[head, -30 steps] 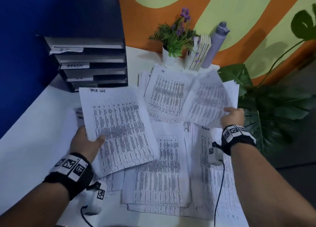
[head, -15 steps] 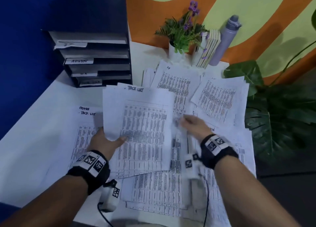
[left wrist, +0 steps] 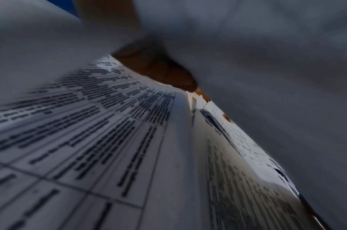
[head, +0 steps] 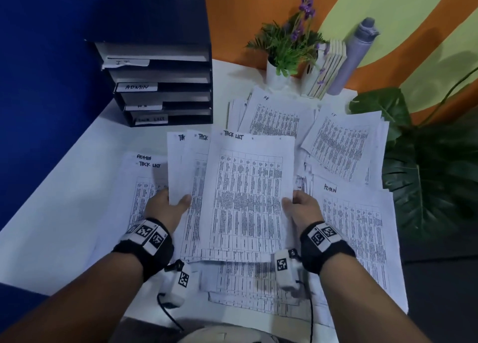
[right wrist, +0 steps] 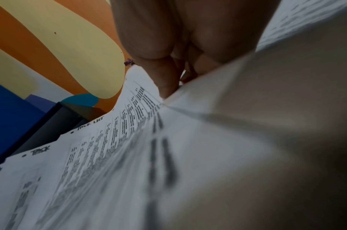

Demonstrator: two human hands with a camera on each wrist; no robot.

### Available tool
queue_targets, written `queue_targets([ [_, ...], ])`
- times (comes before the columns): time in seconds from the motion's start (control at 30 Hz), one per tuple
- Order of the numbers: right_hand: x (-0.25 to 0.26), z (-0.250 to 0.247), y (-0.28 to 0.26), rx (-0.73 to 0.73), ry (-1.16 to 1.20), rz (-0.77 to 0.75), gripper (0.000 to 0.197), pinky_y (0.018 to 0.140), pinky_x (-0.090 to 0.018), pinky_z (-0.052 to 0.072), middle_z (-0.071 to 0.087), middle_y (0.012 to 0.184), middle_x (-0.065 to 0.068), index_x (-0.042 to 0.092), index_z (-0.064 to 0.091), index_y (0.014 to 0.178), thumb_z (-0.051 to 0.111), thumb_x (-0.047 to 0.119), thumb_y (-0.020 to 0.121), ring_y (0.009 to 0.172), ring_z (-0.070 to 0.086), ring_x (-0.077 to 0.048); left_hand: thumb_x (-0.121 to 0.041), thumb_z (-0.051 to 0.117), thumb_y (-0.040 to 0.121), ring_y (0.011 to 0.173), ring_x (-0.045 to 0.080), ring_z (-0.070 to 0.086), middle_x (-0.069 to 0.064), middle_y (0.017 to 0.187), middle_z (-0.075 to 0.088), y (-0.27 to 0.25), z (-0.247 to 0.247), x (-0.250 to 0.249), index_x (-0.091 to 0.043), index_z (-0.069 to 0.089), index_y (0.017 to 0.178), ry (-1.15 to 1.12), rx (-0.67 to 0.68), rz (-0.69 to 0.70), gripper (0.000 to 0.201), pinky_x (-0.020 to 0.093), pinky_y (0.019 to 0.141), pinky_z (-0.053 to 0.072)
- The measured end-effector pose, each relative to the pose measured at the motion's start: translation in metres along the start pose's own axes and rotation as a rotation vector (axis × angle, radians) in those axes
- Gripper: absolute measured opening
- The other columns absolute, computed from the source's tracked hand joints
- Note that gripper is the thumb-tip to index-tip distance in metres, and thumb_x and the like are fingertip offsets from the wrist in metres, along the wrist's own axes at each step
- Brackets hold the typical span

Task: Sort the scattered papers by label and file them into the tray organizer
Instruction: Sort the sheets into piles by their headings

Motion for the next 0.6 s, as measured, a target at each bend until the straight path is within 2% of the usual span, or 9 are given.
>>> queue_targets([
  [0.13,-0.002,0.012,-0.009,0.037,0.092,0.015,0.010,0.086,-0.044,0.053,0.068,0.078,-0.002,0.015,0.067,0.080,0.064,0.016,0.089,0.077,0.062,-0.022,-0.041,0.080,0.074,0.091,0.020,0.068,-0.010,0.094,0.072,0.000,0.001,0.002,-0.035,0.066,0.082,-0.054,0.028,-0.021,0.017,0.044,0.089,0.053],
  [0.2,-0.006,0.016,-0.012,0.036,0.138,0.031,0.014,0.084,-0.042,0.051,0.059,0.075,-0.005,0.017,0.062,0.075,0.066,0.019,0.088,0.074,0.054,-0.020,-0.049,0.067,0.084,0.094,0.021,0.066,-0.010,0.099,0.070,0.002,0.002,0.003,-0.035,0.064,0.086,-0.034,0.035,0.013,0.014,0.047,0.092,0.052],
  [0.27,-0.010,0.017,-0.011,0.018,0.145,0.027,0.014,0.081,-0.042,0.050,0.057,0.075,-0.006,0.020,0.060,0.073,0.066,0.021,0.085,0.074,0.053,-0.021,-0.051,0.047,0.094,0.104,0.025,0.061,0.000,0.116,0.066,-0.001,0.004,-0.003,-0.036,0.060,0.098,-0.001,0.072,0.023,0.020,0.049,0.099,0.046],
  [0.33,-0.008,0.020,-0.014,0.049,0.143,-0.004,0.005,0.087,-0.045,0.052,0.067,0.087,-0.002,0.020,0.063,0.087,0.067,0.022,0.083,0.084,0.062,-0.022,-0.049,0.035,0.100,0.125,0.028,0.050,0.004,0.140,0.051,-0.005,0.009,-0.008,-0.025,0.055,0.126,0.050,0.158,0.019,0.041,0.046,0.110,0.035],
  [0.4,-0.004,0.027,-0.020,0.121,0.131,-0.049,0.036,0.092,-0.045,0.052,0.068,0.106,-0.001,0.024,0.057,0.117,0.067,0.018,0.083,0.098,0.065,-0.022,-0.056,0.026,0.099,0.140,0.025,0.033,0.002,0.153,0.034,-0.013,0.018,-0.012,-0.017,0.037,0.146,0.079,0.279,-0.004,0.062,0.040,0.116,0.024],
  [0.47,0.003,0.030,-0.028,0.117,0.086,-0.095,0.046,0.087,-0.040,0.055,0.066,0.109,-0.001,0.024,0.049,0.127,0.062,0.009,0.086,0.100,0.064,-0.022,-0.067,0.019,0.093,0.142,0.024,0.030,0.001,0.155,0.029,-0.017,0.024,-0.010,-0.019,0.030,0.150,0.070,0.385,-0.049,0.075,0.042,0.117,0.023],
  [0.5,0.006,0.028,-0.030,0.082,0.045,-0.117,0.045,0.080,-0.035,0.056,0.064,0.107,0.000,0.024,0.047,0.125,0.059,0.004,0.086,0.096,0.064,-0.021,-0.069,0.021,0.092,0.139,0.024,0.035,0.000,0.154,0.032,-0.017,0.024,-0.009,-0.022,0.035,0.147,0.084,0.410,-0.026,0.074,0.042,0.115,0.026],
  [0.57,0.010,0.021,-0.033,-0.032,-0.055,-0.163,0.048,0.070,-0.029,0.056,0.062,0.104,0.000,0.027,0.044,0.127,0.054,0.001,0.088,0.092,0.063,-0.020,-0.055,0.038,0.097,0.126,0.022,0.047,0.001,0.145,0.046,-0.008,0.015,-0.007,-0.021,0.051,0.132,0.161,0.345,0.071,0.051,0.038,0.107,0.037],
  [0.6,0.008,0.017,-0.031,-0.089,-0.117,-0.183,0.051,0.073,-0.032,0.056,0.062,0.106,-0.001,0.025,0.041,0.134,0.052,0.002,0.090,0.092,0.063,-0.022,-0.045,0.046,0.097,0.123,0.023,0.050,0.004,0.142,0.048,0.000,0.006,-0.004,-0.019,0.052,0.130,0.232,0.264,0.110,0.042,0.038,0.104,0.041],
])
Point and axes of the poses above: each hand's wrist, its own y-axis towards the middle knuckle, its own z-axis out of the palm, x = y × z, the point moved 5 cm from there along y, towards the middle knuckle
